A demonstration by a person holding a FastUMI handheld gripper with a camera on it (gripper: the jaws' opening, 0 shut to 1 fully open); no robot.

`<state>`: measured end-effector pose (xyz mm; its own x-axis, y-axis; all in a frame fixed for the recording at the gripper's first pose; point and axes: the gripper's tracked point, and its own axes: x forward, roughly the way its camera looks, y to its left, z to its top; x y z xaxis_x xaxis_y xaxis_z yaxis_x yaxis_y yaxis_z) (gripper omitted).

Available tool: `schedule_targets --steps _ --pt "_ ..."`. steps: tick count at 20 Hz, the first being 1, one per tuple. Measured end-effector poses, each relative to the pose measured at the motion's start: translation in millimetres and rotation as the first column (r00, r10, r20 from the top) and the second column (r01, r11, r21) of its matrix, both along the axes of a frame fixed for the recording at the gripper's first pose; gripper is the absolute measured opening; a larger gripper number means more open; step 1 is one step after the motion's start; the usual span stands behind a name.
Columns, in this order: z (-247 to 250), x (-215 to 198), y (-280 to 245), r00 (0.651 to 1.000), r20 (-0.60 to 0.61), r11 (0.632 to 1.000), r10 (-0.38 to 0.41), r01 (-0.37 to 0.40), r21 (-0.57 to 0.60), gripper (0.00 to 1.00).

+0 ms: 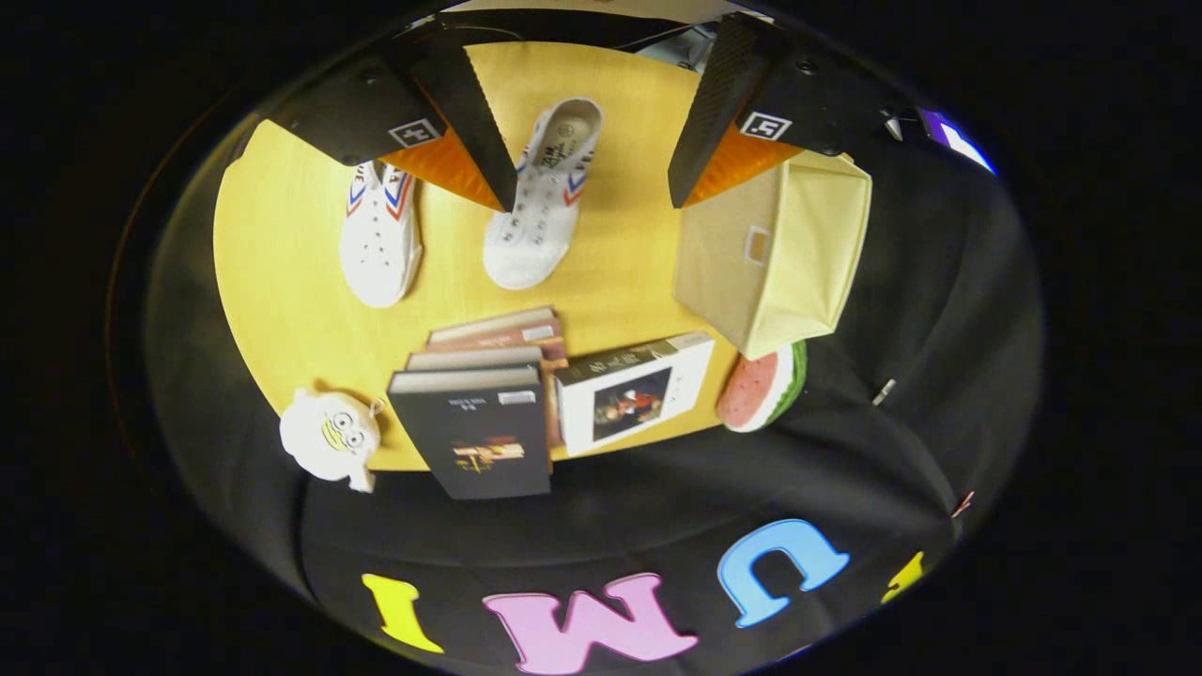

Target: Open the storage box then place both shoes into the box .Put the left shoe in first, then the right shoe, with the right side of both shoes facing outward in a uniform manner.

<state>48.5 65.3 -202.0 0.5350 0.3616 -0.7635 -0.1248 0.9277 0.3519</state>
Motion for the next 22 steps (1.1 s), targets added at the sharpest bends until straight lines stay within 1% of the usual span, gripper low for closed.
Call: schedule_targets --steps 3,5,9,14,19,21,22 --pt "-26 -1 -18 0.999 -0.025 0.999 -0.028 0.027 -0.034 0.99" --pt "-39 0 -17 0.999 -0.03 1.0 -0.027 0.026 -0.016 0.99" --pt "-82 4 -36 0.998 -0.031 0.994 -0.062 0.059 -0.093 0.99" --pt "-131 -9 -31 0.991 -0.127 0.995 -0.032 0.02 -0.098 0.99" --pt "-152 -5 -15 0.986 -0.167 0.997 0.004 -0.016 -0.071 0.97" --pt "-157 -3 -7 0.982 -0.188 0.999 0.021 -0.029 -0.043 0.9" --pt "-159 -3 -2 0.979 -0.203 0.999 0.03 -0.035 -0.024 0.81"
